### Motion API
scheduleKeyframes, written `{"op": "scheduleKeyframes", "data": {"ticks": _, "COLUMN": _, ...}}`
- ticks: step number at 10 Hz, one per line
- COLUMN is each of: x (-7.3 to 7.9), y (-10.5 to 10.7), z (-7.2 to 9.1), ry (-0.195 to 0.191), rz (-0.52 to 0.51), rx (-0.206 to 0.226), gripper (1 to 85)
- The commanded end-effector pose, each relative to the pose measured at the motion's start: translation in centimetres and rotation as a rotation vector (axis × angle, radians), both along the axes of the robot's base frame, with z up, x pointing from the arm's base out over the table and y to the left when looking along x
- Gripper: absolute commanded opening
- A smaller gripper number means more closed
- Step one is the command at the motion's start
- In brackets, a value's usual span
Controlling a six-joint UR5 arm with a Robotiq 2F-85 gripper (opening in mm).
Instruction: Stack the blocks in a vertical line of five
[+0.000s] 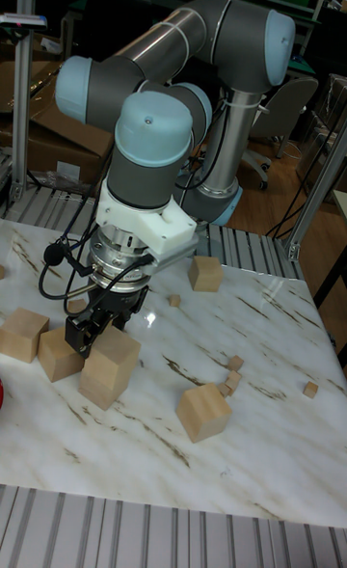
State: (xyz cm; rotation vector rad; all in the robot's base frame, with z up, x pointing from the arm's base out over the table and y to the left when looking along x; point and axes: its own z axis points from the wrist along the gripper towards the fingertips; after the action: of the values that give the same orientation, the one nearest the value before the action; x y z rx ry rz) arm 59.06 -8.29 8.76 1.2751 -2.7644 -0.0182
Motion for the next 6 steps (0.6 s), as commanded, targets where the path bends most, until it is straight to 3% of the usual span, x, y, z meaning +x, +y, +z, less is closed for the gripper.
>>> {"op": "scheduleKeyframes", "data": {"ticks": 1, "x": -0.05, "y": 0.11, "z": 0.1, "ry": -0.002, "rz": -0.003, "rx": 0.013, "gripper": 65.0}}
{"op": "scheduleKeyframes", "data": {"ticks": 6, "x": -0.31, "y": 0.43, "z": 0.37, "ry": 0.001, "rz": -0.014, "rx": 0.028, "gripper": 70.0}}
